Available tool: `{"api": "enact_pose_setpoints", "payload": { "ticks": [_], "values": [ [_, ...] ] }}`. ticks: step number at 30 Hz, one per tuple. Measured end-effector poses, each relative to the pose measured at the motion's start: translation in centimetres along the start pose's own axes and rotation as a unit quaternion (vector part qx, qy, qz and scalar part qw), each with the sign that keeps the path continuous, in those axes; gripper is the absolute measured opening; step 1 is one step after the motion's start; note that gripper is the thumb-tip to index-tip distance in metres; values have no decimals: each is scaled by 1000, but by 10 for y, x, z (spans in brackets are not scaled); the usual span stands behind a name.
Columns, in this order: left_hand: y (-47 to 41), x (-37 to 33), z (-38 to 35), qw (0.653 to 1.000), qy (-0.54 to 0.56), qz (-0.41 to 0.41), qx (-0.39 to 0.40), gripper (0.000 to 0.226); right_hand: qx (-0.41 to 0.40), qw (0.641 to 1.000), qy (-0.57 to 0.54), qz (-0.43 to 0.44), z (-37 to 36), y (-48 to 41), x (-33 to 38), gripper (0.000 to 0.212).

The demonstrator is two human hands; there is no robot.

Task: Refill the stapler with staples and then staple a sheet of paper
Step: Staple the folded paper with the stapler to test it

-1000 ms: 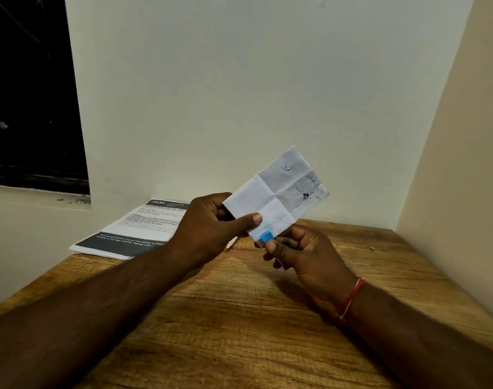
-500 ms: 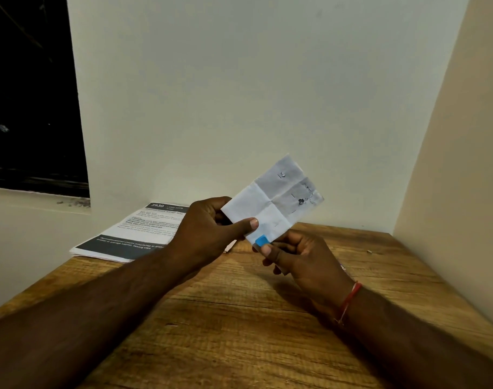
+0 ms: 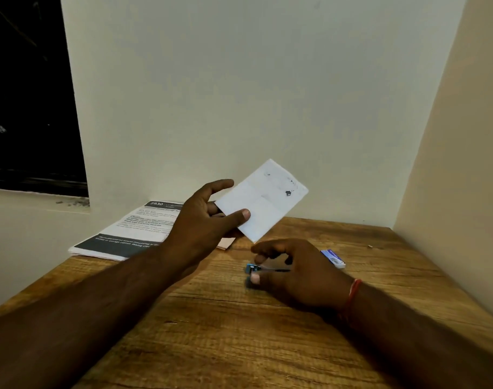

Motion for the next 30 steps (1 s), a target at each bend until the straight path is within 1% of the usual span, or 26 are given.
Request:
{"api": "enact_pose_setpoints", "payload": {
  "ticks": [1, 2, 3, 5, 6, 7, 8, 10, 13, 15, 17, 20, 25, 30],
  "values": [
    [1, 0, 0, 1000, 8, 3, 4, 70, 9, 996, -92, -10, -2, -1, 0, 37],
    [2, -1, -1, 1000, 14, 3, 8, 67, 10, 987, -163, -5, -3, -2, 1, 28],
    [2, -1, -3, 1000, 13, 2, 11, 59, -4, 979, -205, 14, -3, -4, 1, 22],
    [3, -2, -6, 1000, 5, 1, 12, 34, -30, 966, -252, 44, -2, -6, 2, 20],
    [4, -2, -7, 1000, 5, 6, 15, 25, -38, 962, -266, 54, -1, -7, 2, 22],
    [4, -1, -7, 1000, 10, 16, 19, 20, -39, 957, -280, 59, 0, -8, 2, 24],
    [4, 0, -7, 999, 23, 29, 25, 20, -38, 953, -295, 60, 1, -8, 1, 25],
    [4, 0, -5, 997, 40, 48, 53, 32, -33, 942, -329, 60, 2, -11, -2, 26],
    [6, 2, -4, 994, 3, 34, 100, 58, -13, 919, -391, 46, 2, -15, -5, 31],
    [7, 3, -4, 993, -15, 21, 114, 64, -1, 904, -425, 37, 2, -17, -6, 34],
    [7, 2, -4, 993, -24, 11, 112, 64, 1, 899, -436, 29, 2, -17, -7, 33],
    [9, -2, -4, 993, -45, -4, 106, 60, -5, 901, -433, 23, 2, -17, -7, 27],
    [9, 0, -3, 994, -57, -10, 94, 48, -6, 908, -419, 23, 1, -15, -5, 29],
    [7, 4, -6, 990, -117, -45, 65, 21, 9, 906, -422, 27, 0, -12, -3, 36]
  ]
}}
Point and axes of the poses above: each hand's wrist, its own y-axis away from the middle knuckle, its own z-axis out of the back of the hand, x = y × z, the point moved 1 cm from there along -y, towards the middle knuckle, and after that the axes turned 11 degrees about -z, right-handed, at the moved point
